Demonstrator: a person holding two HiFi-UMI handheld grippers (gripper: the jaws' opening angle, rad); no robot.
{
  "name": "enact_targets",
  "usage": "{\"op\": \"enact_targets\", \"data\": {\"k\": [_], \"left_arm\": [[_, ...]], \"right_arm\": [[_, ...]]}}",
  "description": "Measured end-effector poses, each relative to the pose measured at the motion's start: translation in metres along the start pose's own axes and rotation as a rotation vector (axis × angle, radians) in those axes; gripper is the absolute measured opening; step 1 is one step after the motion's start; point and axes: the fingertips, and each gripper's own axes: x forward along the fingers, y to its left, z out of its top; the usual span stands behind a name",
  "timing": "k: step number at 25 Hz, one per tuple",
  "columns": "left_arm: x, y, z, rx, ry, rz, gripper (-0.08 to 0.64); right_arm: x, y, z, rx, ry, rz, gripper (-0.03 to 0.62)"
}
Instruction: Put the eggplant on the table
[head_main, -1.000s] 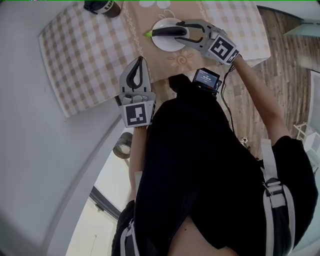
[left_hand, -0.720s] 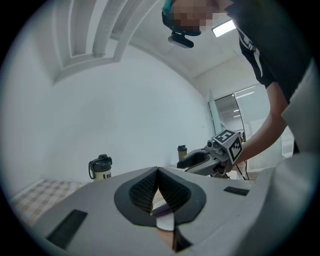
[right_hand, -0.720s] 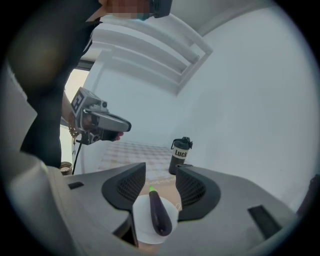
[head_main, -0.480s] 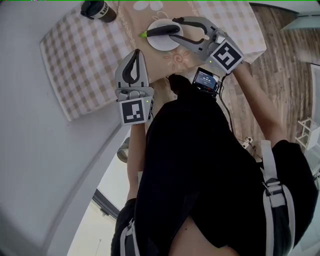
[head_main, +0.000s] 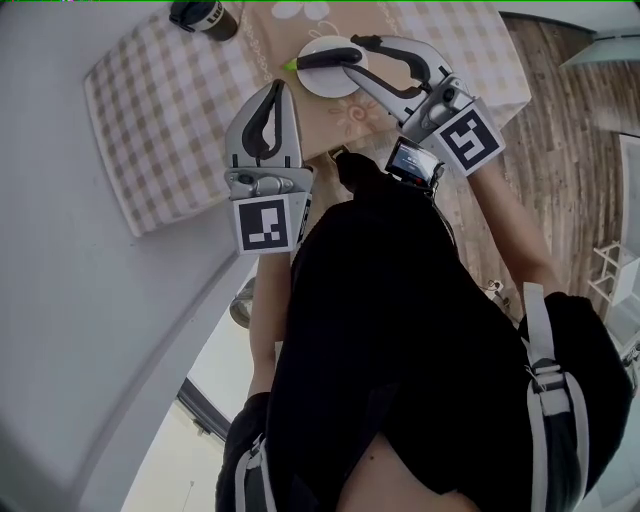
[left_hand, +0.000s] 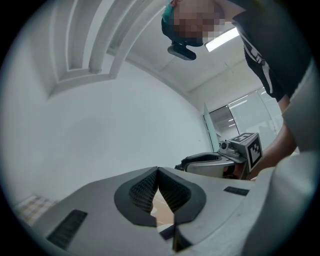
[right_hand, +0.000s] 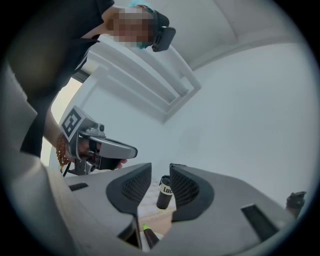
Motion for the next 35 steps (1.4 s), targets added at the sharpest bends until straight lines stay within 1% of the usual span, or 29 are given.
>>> {"op": "enact_targets", "data": {"k": [3, 4, 5, 6, 11, 12, 13, 18, 21, 26, 30, 32, 35], "left_arm": [[-0.005, -0.003, 0.006, -0.011, -0.021, 0.003, -0.008], [-0.007, -0.004, 0.007, -0.012, -0.026, 0.005, -0.008], [-0.01, -0.005, 0.008, -0.012, -0.031, 0.007, -0.008], [-0.012, -0.006, 0.008, -0.01, -0.037, 0.009, -0.008], [-0.015, -0.009, 0.005, -0.007, -0.04, 0.02, -0.008], [-0.015, -0.009, 0.003, -0.007, -0.038, 0.023, -0.008], [-0.015, -0.008, 0.002, -0.006, -0.038, 0.027, -0.008], [-0.017, -0.006, -0.002, 0.007, -0.044, 0.049, -0.008], [-0.018, -0.002, -0.007, 0.007, -0.039, 0.071, -0.008], [-0.017, 0.004, -0.016, 0.006, -0.03, 0.099, -0.008], [-0.013, 0.002, -0.021, 0.01, -0.024, 0.102, -0.008], [-0.011, 0.002, -0.025, 0.008, -0.018, 0.105, -0.008], [-0.008, 0.002, -0.032, 0.008, -0.006, 0.108, -0.008]], "right_arm": [[-0.003, 0.007, 0.008, -0.004, -0.012, -0.029, 0.12], [-0.005, 0.009, 0.009, 0.0, -0.017, -0.041, 0.103], [-0.007, 0.011, 0.01, 0.009, -0.022, -0.054, 0.073], [-0.009, 0.012, 0.011, 0.02, -0.027, -0.066, 0.066], [-0.012, 0.018, 0.011, 0.047, -0.037, -0.099, 0.063], [-0.013, 0.019, 0.01, 0.052, -0.039, -0.106, 0.037], [-0.014, 0.019, 0.009, 0.06, -0.039, -0.112, 0.025], [-0.016, 0.022, 0.001, 0.086, -0.021, -0.132, 0.023], [-0.015, 0.02, -0.003, 0.084, -0.01, -0.157, 0.008], [-0.014, 0.014, -0.013, 0.067, 0.024, -0.24, 0.008], [-0.016, 0.011, -0.025, 0.099, 0.06, -0.3, 0.008], [-0.015, 0.013, -0.031, 0.115, 0.079, -0.31, 0.008], [-0.01, 0.02, -0.033, 0.109, 0.071, -0.301, 0.008]]}}
